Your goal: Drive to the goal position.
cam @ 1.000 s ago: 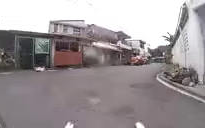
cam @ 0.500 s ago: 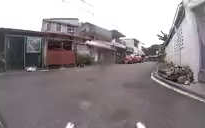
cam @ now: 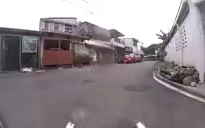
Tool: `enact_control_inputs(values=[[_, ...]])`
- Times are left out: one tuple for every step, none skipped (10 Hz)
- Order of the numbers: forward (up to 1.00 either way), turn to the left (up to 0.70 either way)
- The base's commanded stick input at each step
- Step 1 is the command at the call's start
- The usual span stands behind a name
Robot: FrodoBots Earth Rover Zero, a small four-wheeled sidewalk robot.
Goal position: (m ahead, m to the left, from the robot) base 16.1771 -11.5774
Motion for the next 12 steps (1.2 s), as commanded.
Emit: enact_control_inputs(values=[[0.70, -0.14], [0.70, -0.14], [0.28, -0.19], [0.06, -0.25], [0.06, -0.25], [0.06, -0.04], [0.58, 0.00], [0.70, 0.00], [0.70, 0.00], [0.70, 0.00], [0.70, 0.00], [0.70, 0.00]])
